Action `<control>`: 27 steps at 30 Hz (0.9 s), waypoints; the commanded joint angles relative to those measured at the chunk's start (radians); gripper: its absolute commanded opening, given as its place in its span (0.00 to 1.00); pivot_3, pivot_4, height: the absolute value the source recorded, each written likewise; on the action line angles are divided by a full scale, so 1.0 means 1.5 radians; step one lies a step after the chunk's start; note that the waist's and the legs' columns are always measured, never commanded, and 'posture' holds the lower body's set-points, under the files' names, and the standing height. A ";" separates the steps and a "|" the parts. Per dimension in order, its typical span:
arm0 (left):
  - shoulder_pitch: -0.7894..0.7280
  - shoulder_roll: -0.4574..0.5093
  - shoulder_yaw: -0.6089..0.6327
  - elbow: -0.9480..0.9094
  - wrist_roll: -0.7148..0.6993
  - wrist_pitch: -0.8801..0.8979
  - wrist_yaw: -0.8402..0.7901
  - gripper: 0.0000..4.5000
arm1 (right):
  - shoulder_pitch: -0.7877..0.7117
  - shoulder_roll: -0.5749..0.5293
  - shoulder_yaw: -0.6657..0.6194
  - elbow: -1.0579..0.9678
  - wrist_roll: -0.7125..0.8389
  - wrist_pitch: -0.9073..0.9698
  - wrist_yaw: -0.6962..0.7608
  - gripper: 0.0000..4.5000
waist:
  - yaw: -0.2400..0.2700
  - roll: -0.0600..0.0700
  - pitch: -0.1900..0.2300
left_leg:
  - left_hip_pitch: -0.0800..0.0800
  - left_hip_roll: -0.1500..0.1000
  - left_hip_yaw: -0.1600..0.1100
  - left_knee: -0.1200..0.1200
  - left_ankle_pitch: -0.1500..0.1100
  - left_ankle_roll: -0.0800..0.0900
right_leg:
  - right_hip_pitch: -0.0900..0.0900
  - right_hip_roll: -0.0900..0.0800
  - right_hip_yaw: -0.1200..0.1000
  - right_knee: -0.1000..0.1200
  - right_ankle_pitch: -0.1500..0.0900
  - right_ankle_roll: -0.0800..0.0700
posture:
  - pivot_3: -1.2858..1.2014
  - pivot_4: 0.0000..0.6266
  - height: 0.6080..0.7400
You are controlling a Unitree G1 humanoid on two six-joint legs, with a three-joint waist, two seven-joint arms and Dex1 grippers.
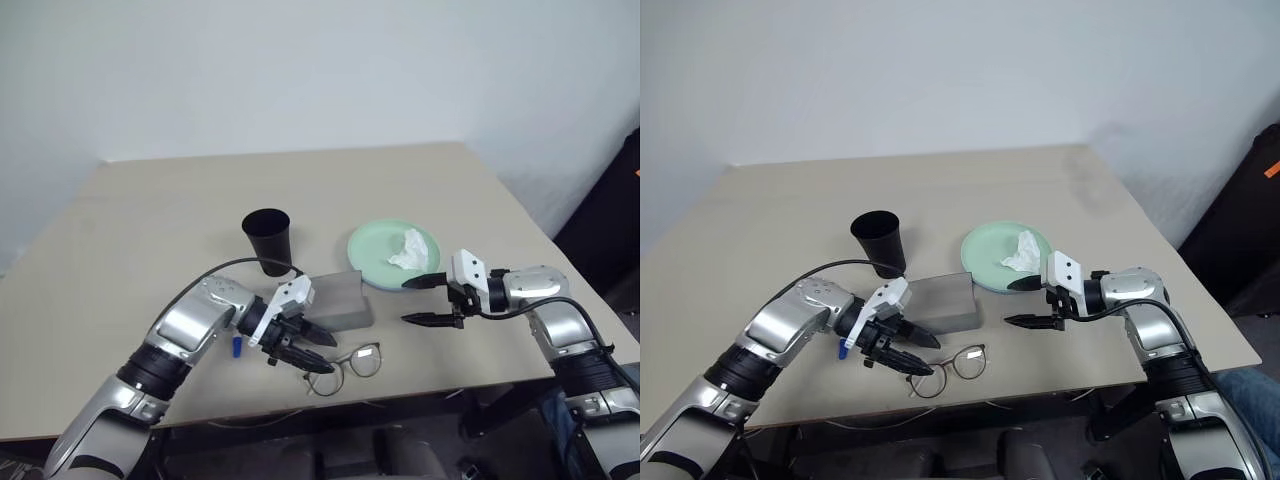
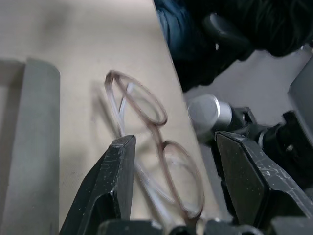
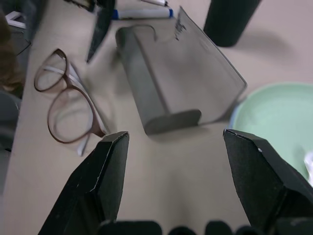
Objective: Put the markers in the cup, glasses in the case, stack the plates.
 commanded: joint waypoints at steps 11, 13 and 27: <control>-0.049 -0.066 -0.030 0.075 0.042 -0.025 -0.017 0.61 | 0.002 0.011 -0.002 -0.021 0.008 -0.024 -0.031 0.74 | 0.000 0.000 0.000 | 0.000 0.000 0.000 0.000 0.000 0.000 | 0.000 0.000 0.001 0.000 0.000 0.000 | 0.52 0.00 1.00; -0.046 -0.070 -0.031 0.074 0.045 -0.027 -0.017 0.61 | 0.004 0.011 -0.001 -0.022 0.007 -0.025 -0.034 0.74 | 0.000 0.000 0.000 | 0.000 0.000 0.000 0.000 0.000 0.000 | 0.000 0.000 0.001 0.000 0.000 0.000 | 0.52 0.00 1.00; -0.038 -0.075 -0.029 0.075 0.067 -0.053 -0.018 0.03 | -0.006 0.015 0.006 -0.004 -0.003 -0.034 -0.054 0.74 | 0.000 -0.001 0.000 | 0.000 0.000 0.001 0.000 0.000 0.000 | 0.000 0.008 0.013 0.001 0.000 0.000 | 0.52 0.00 1.00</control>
